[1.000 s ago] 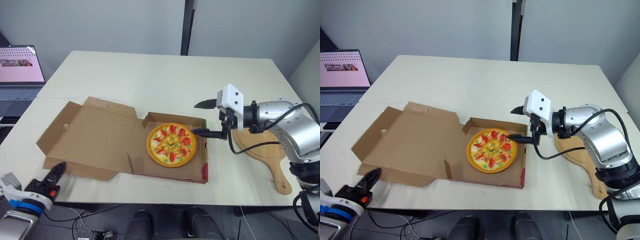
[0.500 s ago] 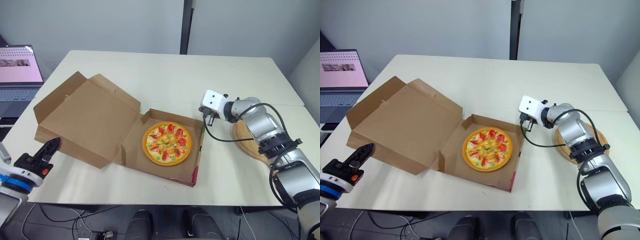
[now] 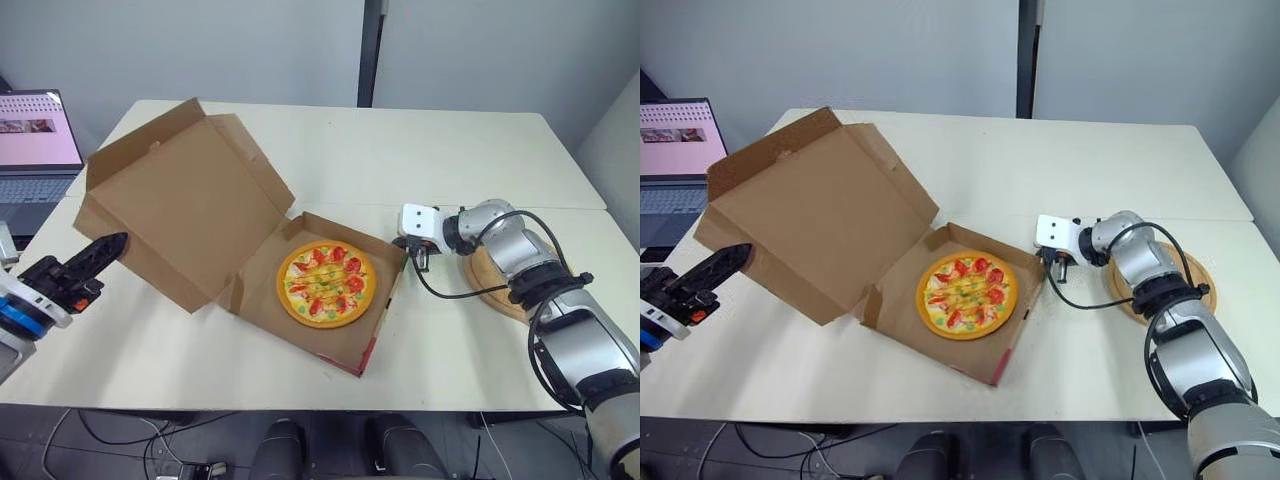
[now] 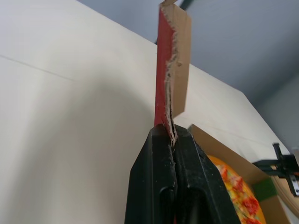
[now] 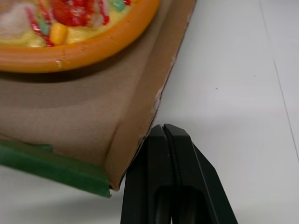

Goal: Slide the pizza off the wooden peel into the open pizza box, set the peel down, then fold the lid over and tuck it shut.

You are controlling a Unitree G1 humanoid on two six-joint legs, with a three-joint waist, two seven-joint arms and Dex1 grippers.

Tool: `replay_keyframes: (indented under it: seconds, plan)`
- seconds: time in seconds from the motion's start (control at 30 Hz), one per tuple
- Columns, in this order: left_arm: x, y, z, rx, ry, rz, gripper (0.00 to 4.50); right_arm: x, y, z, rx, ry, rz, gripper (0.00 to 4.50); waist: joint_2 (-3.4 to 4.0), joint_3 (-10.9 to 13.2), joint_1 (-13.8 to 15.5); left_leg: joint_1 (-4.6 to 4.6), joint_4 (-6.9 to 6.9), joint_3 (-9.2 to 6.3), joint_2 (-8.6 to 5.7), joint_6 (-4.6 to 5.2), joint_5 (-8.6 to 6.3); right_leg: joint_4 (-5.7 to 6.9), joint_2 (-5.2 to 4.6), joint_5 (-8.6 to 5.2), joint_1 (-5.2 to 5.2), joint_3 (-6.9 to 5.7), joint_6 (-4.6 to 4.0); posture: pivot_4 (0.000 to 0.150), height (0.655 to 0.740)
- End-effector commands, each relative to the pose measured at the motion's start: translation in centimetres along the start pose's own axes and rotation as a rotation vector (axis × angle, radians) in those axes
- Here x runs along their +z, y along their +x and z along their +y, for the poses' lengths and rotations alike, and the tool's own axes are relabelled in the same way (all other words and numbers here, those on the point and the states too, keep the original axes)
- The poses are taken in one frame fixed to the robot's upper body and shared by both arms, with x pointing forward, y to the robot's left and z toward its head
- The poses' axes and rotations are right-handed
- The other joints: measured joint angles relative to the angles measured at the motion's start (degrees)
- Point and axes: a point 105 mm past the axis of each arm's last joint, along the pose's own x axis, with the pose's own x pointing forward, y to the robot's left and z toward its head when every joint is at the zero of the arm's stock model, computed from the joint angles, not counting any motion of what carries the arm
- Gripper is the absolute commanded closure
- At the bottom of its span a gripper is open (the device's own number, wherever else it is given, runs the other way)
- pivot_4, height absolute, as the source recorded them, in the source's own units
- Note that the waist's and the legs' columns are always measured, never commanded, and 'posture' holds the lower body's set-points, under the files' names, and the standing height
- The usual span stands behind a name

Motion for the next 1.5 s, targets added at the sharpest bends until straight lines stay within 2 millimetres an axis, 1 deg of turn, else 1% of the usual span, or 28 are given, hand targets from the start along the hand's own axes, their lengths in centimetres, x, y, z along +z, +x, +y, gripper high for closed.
replay_keyframes:
  seconds: [0.03, 0.1, 0.17, 0.33, 0.43, 0.47, 0.57, 0.63, 0.77, 0.9, 1.0, 1.1, 1.17, 1.27, 1.4, 1.5]
  plan:
    - [0.9, 0.5, -2.9, -0.133, 0.075, 0.038, 4.50, 1.1, -0.6, 0.0, 0.002, -0.018, -0.050, 4.46, 0.00, 0.00, 0.02, 0.00, -0.01, -0.03, 0.01, 0.00, 0.00, 0.00, -0.01, 0.00, 0.00, -0.02, 0.00, 0.150, 0.7325]
    - [1.0, 0.5, -3.8, -0.178, 0.084, 0.058, 4.50, 1.2, -0.5, 0.3, 0.011, -0.018, -0.055, 4.46, 0.04, 0.02, 0.03, -0.01, -0.01, -0.06, 0.02, 0.00, 0.00, 0.00, -0.03, -0.01, 0.00, -0.05, -0.01, 0.150, 0.7325]
    - [1.4, 0.6, -4.3, -0.203, 0.085, 0.057, 4.50, 1.3, -0.5, 0.7, 0.027, -0.012, -0.062, 4.46, 0.05, 0.03, 0.03, 0.00, -0.01, -0.06, 0.01, 0.00, 0.00, 0.02, -0.05, -0.01, 0.01, -0.06, -0.01, 0.150, 0.7325]
    - [2.9, 1.0, -4.9, -0.230, 0.117, 0.035, 4.50, 1.3, -1.0, 1.8, 0.070, -0.017, -0.062, 4.46, 0.06, 0.04, 0.06, -0.02, -0.01, -0.18, 0.01, -0.01, 0.00, 0.02, -0.13, -0.03, 0.03, -0.32, -0.04, 0.150, 0.7325]
    - [3.4, 1.2, -4.8, -0.223, 0.169, 0.037, 4.50, 1.8, -1.3, 2.8, 0.101, -0.017, -0.083, 4.46, 0.07, 0.04, 0.09, -0.05, -0.01, -0.26, 0.00, -0.01, 0.00, 0.01, -0.24, -0.05, 0.05, -0.53, -0.09, 0.150, 0.7325]
    - [3.5, 1.5, -4.5, -0.206, 0.193, 0.033, 4.50, 2.2, -1.4, 3.2, 0.112, -0.015, -0.099, 4.46, 0.08, 0.05, 0.09, -0.05, -0.02, -0.27, 0.00, -0.01, 0.00, 0.01, -0.24, -0.06, 0.06, -0.55, -0.09, 0.150, 0.7325]
    - [3.4, 2.3, -3.8, -0.166, 0.270, 0.039, 4.50, 3.2, -1.9, 4.4, 0.138, -0.004, -0.134, 4.46, 0.16, 0.10, 0.16, -0.05, -0.04, -0.29, -0.02, -0.01, 0.01, 0.02, -0.24, -0.06, 0.06, -0.58, -0.10, 0.150, 0.7325]
    - [3.4, 2.7, -3.7, -0.171, 0.300, 0.040, 4.50, 3.7, -2.1, 5.2, 0.149, 0.007, -0.147, 4.46, 0.16, 0.10, 0.20, -0.05, -0.04, -0.31, -0.02, -0.02, 0.01, 0.03, -0.24, -0.06, 0.07, -0.61, -0.10, 0.150, 0.7325]
    - [2.9, 3.8, -4.6, -0.252, 0.390, 0.083, 4.50, 4.5, -2.3, 7.4, 0.182, 0.033, -0.158, 4.46, 0.15, 0.09, 0.22, -0.05, -0.04, -0.31, -0.03, -0.02, 0.01, 0.01, -0.25, -0.07, 0.07, -0.62, -0.10, 0.150, 0.7325]
    - [2.6, 5.0, -4.6, -0.317, 0.445, 0.114, 4.50, 5.1, -2.1, 9.2, 0.204, 0.064, -0.165, 4.46, 0.15, 0.09, 0.28, -0.05, -0.03, -0.29, -0.08, -0.02, 0.01, 0.00, -0.23, -0.07, 0.09, -0.62, -0.10, 0.150, 0.7325]
    - [2.5, 5.9, -4.3, -0.358, 0.469, 0.116, 4.50, 5.8, -1.8, 10.1, 0.206, 0.089, -0.186, 4.46, 0.15, 0.09, 0.31, -0.05, -0.02, -0.30, -0.10, -0.02, 0.01, 0.00, -0.20, -0.08, 0.09, -0.65, -0.10, 0.150, 0.7325]
    - [2.4, 6.4, -4.0, -0.384, 0.478, 0.120, 4.50, 6.4, -1.7, 10.5, 0.191, 0.111, -0.207, 4.46, 0.15, 0.09, 0.27, -0.05, -0.02, -0.29, -0.11, -0.02, 0.01, 0.01, -0.18, -0.08, 0.09, -0.65, -0.10, 0.150, 0.7325]
    - [2.4, 6.4, -3.7, -0.390, 0.483, 0.127, 4.50, 6.4, -1.8, 10.3, 0.154, 0.129, -0.215, 4.46, 0.15, 0.09, 0.25, -0.05, -0.01, -0.30, -0.10, -0.02, 0.01, 0.01, -0.16, -0.08, 0.09, -0.65, -0.09, 0.150, 0.7325]
    - [2.6, 6.0, -3.2, -0.385, 0.500, 0.126, 4.50, 5.8, -2.8, 9.2, 0.074, 0.172, -0.199, 4.46, 0.15, 0.09, 0.24, -0.06, -0.02, -0.30, -0.07, -0.02, 0.01, 0.01, -0.17, -0.08, 0.09, -0.65, -0.09, 0.150, 0.7325]
    - [3.5, 5.6, -2.8, -0.363, 0.502, 0.088, 4.50, 5.2, -4.6, 8.3, 0.026, 0.228, -0.201, 4.46, 0.13, 0.08, 0.38, -0.07, 0.02, -0.31, -0.04, -0.01, 0.01, 0.01, -0.22, -0.08, 0.11, -0.66, -0.08, 0.150, 0.7325]
    - [3.8, 5.5, -2.6, -0.354, 0.506, 0.074, 4.50, 3.9, -4.3, 7.4, -0.036, 0.239, -0.162, 4.46, 0.10, 0.06, 0.31, -0.06, 0.03, -0.32, -0.04, -0.01, 0.01, 0.00, -0.22, -0.08, 0.13, -0.68, -0.08, 0.150, 0.7325]
